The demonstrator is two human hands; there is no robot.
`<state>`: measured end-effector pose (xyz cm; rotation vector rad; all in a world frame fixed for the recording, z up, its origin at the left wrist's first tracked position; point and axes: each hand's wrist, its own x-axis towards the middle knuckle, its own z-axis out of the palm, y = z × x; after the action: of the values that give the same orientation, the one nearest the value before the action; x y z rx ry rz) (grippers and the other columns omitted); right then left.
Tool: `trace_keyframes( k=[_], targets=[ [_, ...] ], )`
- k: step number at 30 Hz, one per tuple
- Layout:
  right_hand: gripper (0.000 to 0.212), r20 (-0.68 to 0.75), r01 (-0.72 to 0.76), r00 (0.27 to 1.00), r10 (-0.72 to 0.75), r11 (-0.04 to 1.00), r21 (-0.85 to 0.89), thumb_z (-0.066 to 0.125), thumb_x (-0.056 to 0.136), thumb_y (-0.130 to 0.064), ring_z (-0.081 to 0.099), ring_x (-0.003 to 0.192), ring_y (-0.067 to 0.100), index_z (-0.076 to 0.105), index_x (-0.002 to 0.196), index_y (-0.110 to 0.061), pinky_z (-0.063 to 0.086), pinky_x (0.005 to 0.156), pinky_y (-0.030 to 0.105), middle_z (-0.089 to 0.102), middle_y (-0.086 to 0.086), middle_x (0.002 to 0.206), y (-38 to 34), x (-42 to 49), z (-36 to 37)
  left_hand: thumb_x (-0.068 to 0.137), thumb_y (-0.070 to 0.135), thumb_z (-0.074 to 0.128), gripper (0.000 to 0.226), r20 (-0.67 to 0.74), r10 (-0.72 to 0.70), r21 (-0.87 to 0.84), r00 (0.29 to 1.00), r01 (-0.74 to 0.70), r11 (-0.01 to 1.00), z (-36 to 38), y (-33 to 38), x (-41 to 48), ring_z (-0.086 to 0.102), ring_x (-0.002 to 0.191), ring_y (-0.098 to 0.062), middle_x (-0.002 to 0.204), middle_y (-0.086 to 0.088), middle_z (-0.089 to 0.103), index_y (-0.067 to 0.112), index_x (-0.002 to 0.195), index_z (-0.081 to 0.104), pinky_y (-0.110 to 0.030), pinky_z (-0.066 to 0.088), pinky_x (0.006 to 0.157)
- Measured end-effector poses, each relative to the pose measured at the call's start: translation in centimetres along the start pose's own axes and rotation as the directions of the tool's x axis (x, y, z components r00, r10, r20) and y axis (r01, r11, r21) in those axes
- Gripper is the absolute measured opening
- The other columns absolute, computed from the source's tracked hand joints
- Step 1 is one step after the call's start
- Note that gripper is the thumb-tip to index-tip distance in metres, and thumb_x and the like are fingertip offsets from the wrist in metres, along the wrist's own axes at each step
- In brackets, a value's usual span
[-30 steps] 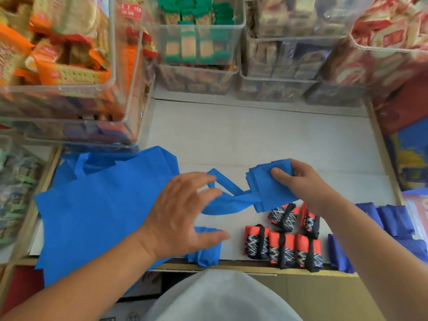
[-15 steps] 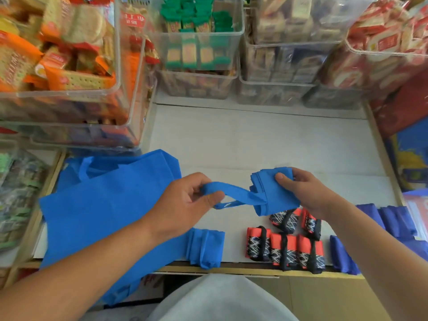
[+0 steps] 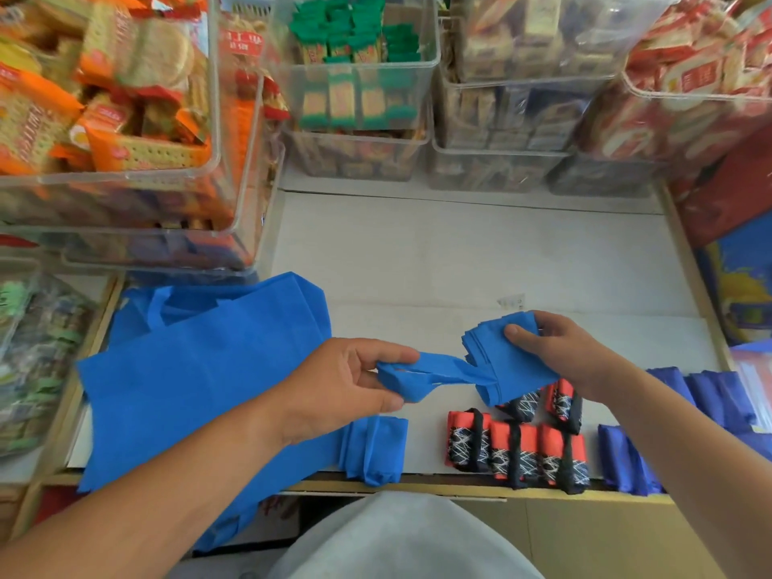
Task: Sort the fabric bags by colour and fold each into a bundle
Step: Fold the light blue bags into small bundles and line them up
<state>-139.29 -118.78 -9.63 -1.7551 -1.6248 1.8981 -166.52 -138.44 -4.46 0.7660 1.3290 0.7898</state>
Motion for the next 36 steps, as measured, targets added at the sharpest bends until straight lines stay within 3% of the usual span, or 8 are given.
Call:
trace_keyframes(
  k=[7,11,13,18,21,26,29,36],
  targets=[
    [0.03,0.04,0.028,0.999,-0.025,0.997,-0.076,0.071,0.096,-0.035,0.075,0.1,0.028,0.068,0.118,-0.015,0.06,0.092,0.048,0.077,0.008,0.109,-1.1,0.6,-0.1,0.097,0.025,0.072,0.008,-0.041,0.236,0.536,0.971,-0.177,0.826,-1.4,0.1,0.8,0.065,0.07,-0.007,0.081,0.01,0.072,0.023,0.09,0.075,-0.027,0.05,0.066],
    [0.026,0.073,0.01,0.997,-0.002,0.993,-0.119,0.07,0.097,-0.034,0.075,0.099,0.029,0.069,0.113,-0.014,0.061,0.091,0.048,0.077,0.009,0.107,-1.2,0.3,0.7,0.099,0.029,0.068,0.012,0.135,0.541,0.61,0.83,-0.5,0.615,-1.1,1.1,0.3,0.054,0.122,-0.006,0.124,0.02,0.053,0.022,0.089,0.068,-0.02,0.042,0.099],
    [0.027,0.112,-0.027,0.993,0.037,0.995,-0.096,0.069,0.098,-0.034,0.074,0.102,0.033,0.069,0.114,-0.012,0.06,0.093,0.051,0.077,0.012,0.109,-0.9,0.1,1.5,0.1,0.028,0.067,0.013,0.155,0.499,0.503,0.853,-0.503,0.703,-0.5,1.6,-0.1,0.049,0.135,-0.006,0.13,0.018,0.059,0.02,0.091,0.068,-0.025,0.038,0.112],
    [0.028,0.145,-0.024,0.989,0.021,1.0,0.014,0.066,0.1,-0.032,0.075,0.098,0.03,0.068,0.118,-0.01,0.061,0.087,0.047,0.077,0.014,0.111,-0.6,-0.8,3.5,0.101,0.027,0.061,0.018,-0.268,0.315,0.072,0.911,-0.307,0.949,1.2,1.3,0.7,0.073,0.076,-0.032,0.068,-0.01,0.069,0.01,0.098,0.067,-0.033,0.061,0.082],
    [0.024,0.097,0.062,0.993,-0.071,0.994,0.093,0.065,0.1,-0.026,0.075,0.095,0.023,0.067,0.118,-0.01,0.058,0.078,0.039,0.076,0.012,0.112,-1.1,-1.9,4.0,0.105,0.026,0.057,0.019,-0.391,0.075,-0.061,0.917,-0.107,0.992,1.4,-0.6,1.9,0.068,0.061,-0.023,0.056,-0.012,0.061,0.01,0.101,0.066,-0.034,0.063,0.072],
    [0.017,0.078,0.301,0.95,-0.303,0.953,0.042,0.07,0.095,-0.02,0.07,0.093,0.021,0.067,0.111,-0.015,0.058,0.083,0.043,0.074,0.007,0.103,-2.6,-4.6,4.1,0.108,0.029,0.049,0.029,-0.341,-0.246,-0.098,0.907,0.226,0.969,2.0,-1.4,3.5,0.067,0.055,-0.021,0.06,-0.013,0.067,0.004,0.102,0.062,-0.035,0.061,0.056],
    [0.024,0.172,0.444,0.885,-0.432,0.896,-0.034,0.078,0.086,-0.02,0.069,0.093,0.022,0.07,0.108,-0.02,0.057,0.081,0.038,0.074,0.004,0.1,-4.2,-6.2,4.1,0.109,0.028,0.042,0.033,-0.212,-0.38,-0.069,0.9,0.374,0.925,1.9,-0.4,4.3,0.072,0.063,-0.034,0.075,-0.017,0.075,0.0,0.108,0.06,-0.045,0.065,0.068],
    [0.029,0.132,0.529,0.846,-0.517,0.782,-0.33,0.085,0.083,-0.019,0.069,0.089,0.011,0.072,0.104,-0.036,0.058,0.076,0.032,0.074,-0.015,0.093,-5.5,-7.1,5.4,0.108,0.047,0.036,0.032,-0.118,-0.233,0.075,0.965,0.242,0.967,2.6,2.8,4.4,0.077,0.076,-0.034,0.108,-0.012,0.066,0.02,0.108,0.054,-0.047,0.065,0.078]
  ],
)
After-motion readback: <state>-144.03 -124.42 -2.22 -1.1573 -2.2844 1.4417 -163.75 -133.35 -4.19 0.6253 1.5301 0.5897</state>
